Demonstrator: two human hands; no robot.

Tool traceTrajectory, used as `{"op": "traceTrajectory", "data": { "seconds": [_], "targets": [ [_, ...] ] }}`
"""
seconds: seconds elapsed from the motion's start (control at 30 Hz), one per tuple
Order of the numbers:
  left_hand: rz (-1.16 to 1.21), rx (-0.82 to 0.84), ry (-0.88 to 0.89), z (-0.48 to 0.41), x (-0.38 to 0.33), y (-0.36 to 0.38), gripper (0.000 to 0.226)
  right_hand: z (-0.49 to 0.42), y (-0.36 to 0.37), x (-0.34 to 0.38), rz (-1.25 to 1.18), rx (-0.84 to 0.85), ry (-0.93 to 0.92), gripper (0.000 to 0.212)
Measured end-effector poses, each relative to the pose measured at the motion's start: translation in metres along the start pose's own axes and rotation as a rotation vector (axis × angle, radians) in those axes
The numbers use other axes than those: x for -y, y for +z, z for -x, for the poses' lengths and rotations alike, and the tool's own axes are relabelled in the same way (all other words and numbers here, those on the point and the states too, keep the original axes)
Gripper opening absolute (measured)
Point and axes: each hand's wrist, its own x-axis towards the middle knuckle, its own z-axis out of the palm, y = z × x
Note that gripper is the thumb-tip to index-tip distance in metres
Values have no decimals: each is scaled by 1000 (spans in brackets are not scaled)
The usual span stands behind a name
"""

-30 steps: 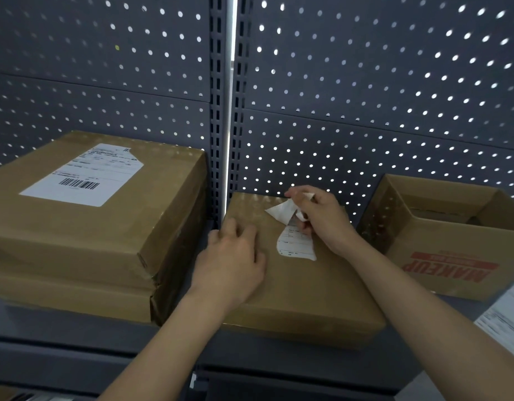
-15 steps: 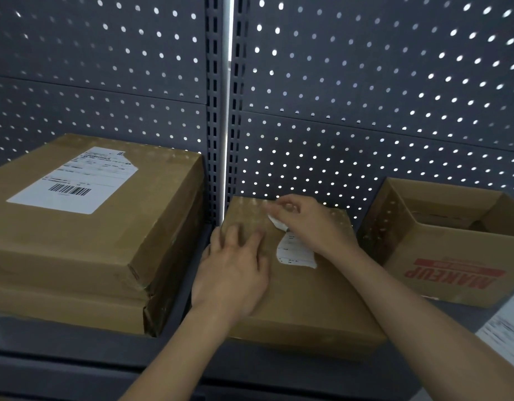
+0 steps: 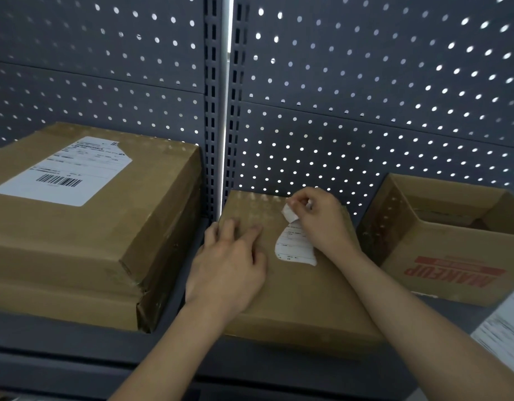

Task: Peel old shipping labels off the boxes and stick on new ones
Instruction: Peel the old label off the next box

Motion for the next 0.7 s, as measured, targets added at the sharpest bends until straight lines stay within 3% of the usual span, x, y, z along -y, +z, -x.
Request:
{"op": "traceTrajectory", "data": {
  "seconds": [0.3,0.57,0.7],
  "targets": [
    [0,-2,0,1,0,-1,53,-2,-5,-16,-59,-144,42,23],
    [-6,-7,3,0,0,0,53,1,-14,-14,-233,-252,38,8],
    [-4,-13,7,0,0,0,53,5,-23,-26,-132,-230,-24,28]
  ]
}}
